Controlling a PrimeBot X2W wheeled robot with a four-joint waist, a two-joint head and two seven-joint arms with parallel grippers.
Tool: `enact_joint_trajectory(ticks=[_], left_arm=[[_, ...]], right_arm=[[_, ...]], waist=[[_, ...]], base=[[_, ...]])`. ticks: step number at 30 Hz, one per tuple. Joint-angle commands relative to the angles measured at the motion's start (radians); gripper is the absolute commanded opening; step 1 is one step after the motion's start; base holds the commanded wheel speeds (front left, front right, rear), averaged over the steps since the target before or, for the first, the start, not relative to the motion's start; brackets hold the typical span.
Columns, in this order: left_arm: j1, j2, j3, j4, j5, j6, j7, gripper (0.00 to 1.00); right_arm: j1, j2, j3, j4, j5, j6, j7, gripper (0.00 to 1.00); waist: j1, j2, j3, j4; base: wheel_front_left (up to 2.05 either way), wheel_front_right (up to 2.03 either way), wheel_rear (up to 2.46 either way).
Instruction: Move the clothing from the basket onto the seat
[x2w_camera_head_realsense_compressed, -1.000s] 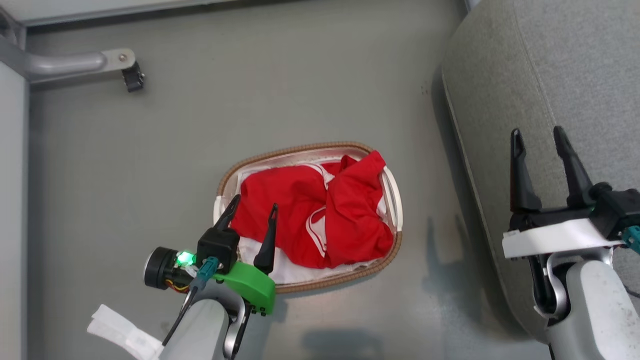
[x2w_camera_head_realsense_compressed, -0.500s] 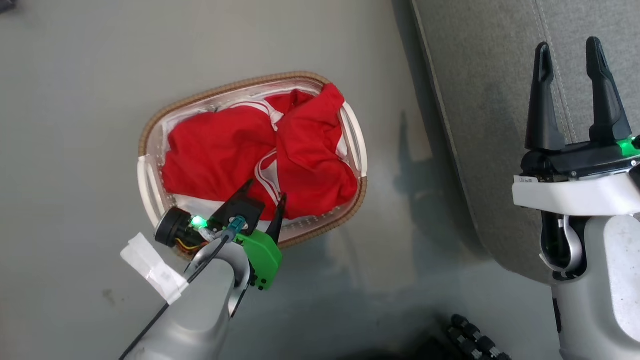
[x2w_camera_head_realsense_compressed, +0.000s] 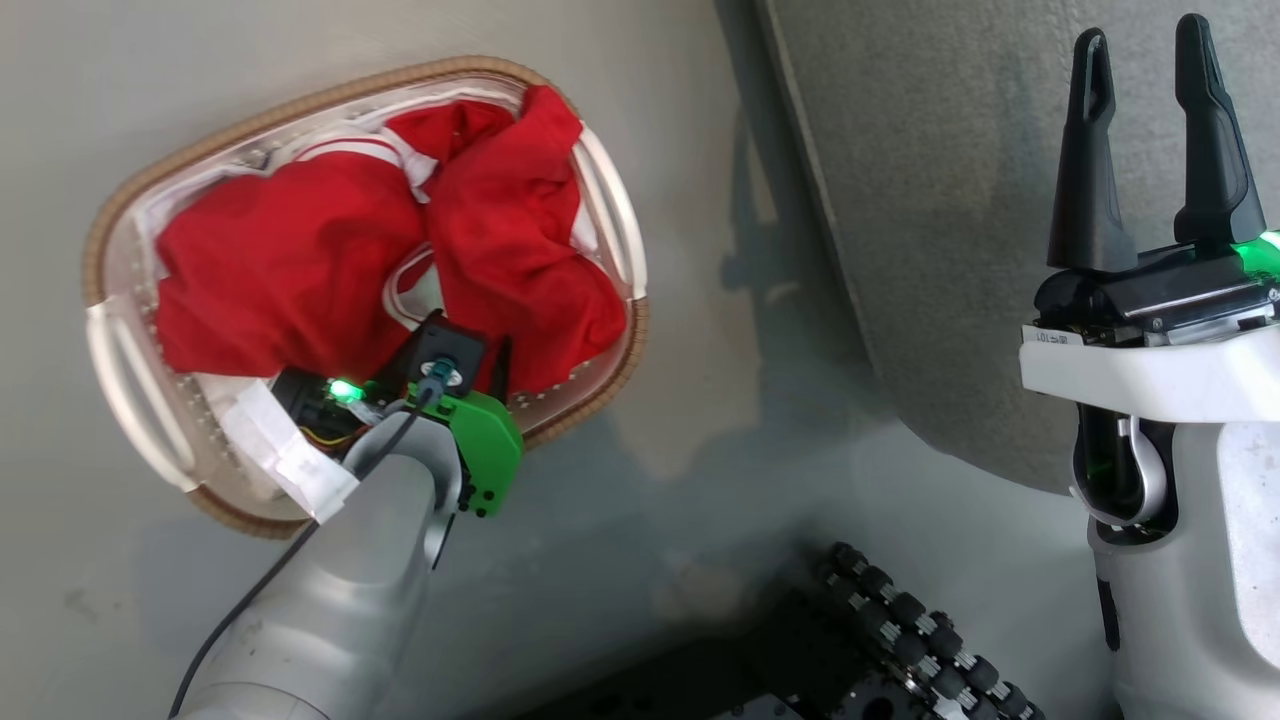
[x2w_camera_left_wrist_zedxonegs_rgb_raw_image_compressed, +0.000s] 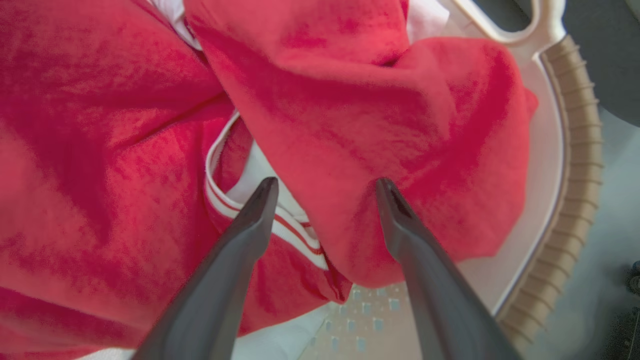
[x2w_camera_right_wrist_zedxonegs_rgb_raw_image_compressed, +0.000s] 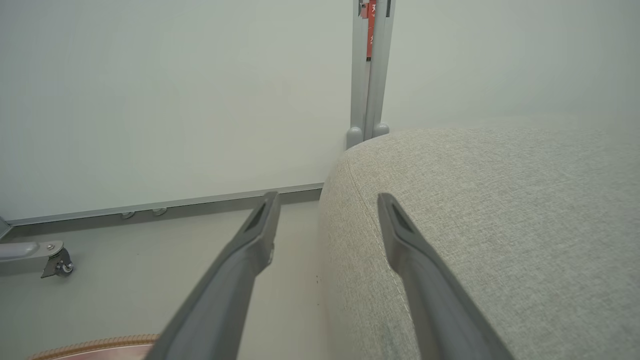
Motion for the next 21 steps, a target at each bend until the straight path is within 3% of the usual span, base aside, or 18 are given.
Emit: enact_joint_trajectory(ticks=[1,8,10,11,21], left_arm=[[-0.024,0.010,0.010,0.014,-0.013,0.007,0.001,1.00],[-0.054,0.009,0.032,0.071,-0.051,0.006,-0.009,1.00],[-0.055,0.009,0.029,0.078,-0.058,-0.002,-0.014,0.30],[-0.053,0.009,0.029,0.077,-0.065,-0.005,-0.020,0.00],[0.032,0.008,0.031,0.031,-0.125,-0.010,-0.051,0.00]], right_arm=[[-0.010,-0.002,0.001,-0.007,0.007,-0.001,-0.002,1.00],[-0.003,-0.002,0.004,0.000,0.024,-0.001,-0.002,1.00],[0.000,-0.002,0.003,0.003,0.025,-0.001,-0.002,1.00],[0.003,-0.002,0.002,0.006,0.026,-0.001,-0.002,1.00],[0.018,-0.002,0.000,0.051,-0.009,-0.001,-0.002,1.00]], waist=[[-0.0001,-0.0001,0.036,-0.044],[-0.0001,-0.0001,0.036,-0.063],[-0.0001,-0.0001,0.031,-0.062],[-0.0001,-0.0001,0.026,-0.060],[-0.0001,-0.0001,-0.094,-0.006]], base=[[0.00,0.00,0.00],[0.00,0.00,0.00],[0.00,0.00,0.00],[0.00,0.00,0.00],[0.00,0.00,0.00]])
